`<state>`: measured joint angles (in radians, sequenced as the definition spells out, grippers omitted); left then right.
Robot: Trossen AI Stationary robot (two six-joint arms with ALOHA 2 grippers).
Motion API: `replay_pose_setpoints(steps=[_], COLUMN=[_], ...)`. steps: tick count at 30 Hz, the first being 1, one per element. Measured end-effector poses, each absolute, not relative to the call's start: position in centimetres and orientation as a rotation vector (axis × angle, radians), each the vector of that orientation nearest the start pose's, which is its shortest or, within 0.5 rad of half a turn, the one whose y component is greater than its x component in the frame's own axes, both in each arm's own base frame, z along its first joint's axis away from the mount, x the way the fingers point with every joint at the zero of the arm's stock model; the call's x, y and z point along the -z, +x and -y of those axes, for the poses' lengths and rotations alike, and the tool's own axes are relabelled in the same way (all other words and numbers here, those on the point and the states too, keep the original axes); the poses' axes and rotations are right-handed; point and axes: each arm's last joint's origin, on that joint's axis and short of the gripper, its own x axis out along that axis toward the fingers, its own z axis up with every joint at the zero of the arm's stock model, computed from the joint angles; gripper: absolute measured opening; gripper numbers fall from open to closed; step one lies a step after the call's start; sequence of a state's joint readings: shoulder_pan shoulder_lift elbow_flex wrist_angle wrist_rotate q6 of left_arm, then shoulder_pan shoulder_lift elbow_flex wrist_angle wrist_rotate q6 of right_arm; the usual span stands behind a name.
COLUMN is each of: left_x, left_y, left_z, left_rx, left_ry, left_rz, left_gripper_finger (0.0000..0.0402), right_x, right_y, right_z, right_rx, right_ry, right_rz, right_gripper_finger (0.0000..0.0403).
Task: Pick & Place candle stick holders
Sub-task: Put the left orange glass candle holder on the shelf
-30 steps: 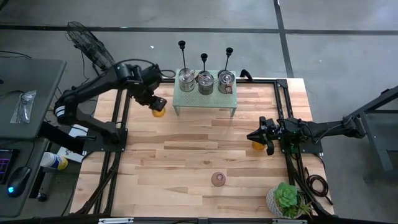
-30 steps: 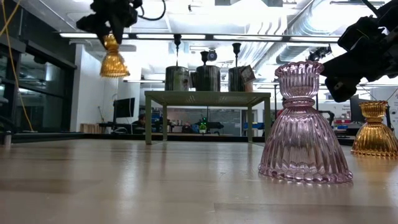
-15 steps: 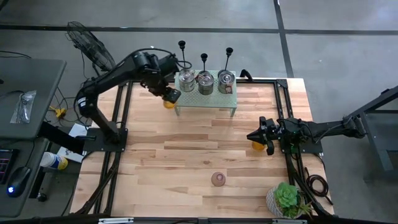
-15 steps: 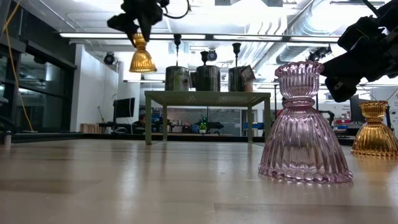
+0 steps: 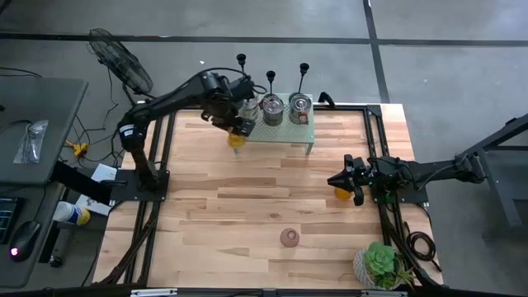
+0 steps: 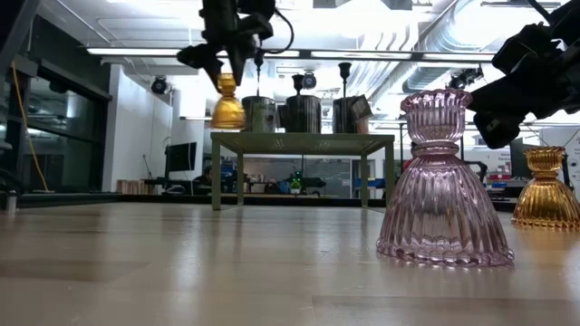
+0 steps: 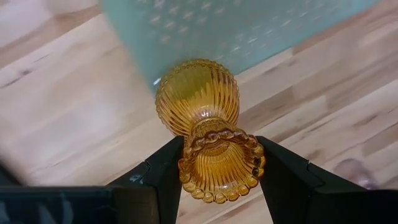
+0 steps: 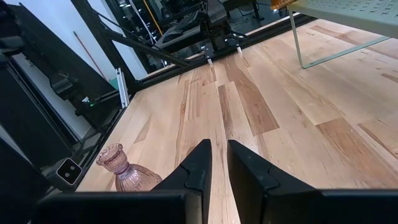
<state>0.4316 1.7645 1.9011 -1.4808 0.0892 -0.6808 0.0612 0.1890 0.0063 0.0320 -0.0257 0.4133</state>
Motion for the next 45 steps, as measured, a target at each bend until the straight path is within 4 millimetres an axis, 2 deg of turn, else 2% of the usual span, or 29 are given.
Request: replay_pose_setpoints(steps=[16, 28, 45], left_x=[-36.4, -35.5, -35.0], left_y=[30.9, 31.1, 31.7], left_z=[-14.2, -15.8, -16.2], left_rx=[-0.800, -0.852, -0.891], left_ry=[-0.950, -0.989, -0.949], left_rz=[-1.016, -1.007, -0.981], left_gripper_finger=[0.0171, 0.0171, 0.0170], right_x=[-15.3, -15.3, -15.3], right_y=[10.8, 10.8, 10.8], right_z=[-0.7, -0.7, -0.7], right_rx=[-0.054, -0.054, -0.055], right_ry=[0.410, 0.410, 0.410], right_rz=[-0.167, -0.166, -0.166], right_gripper_finger=[0.0044, 0.0044, 0.0044])
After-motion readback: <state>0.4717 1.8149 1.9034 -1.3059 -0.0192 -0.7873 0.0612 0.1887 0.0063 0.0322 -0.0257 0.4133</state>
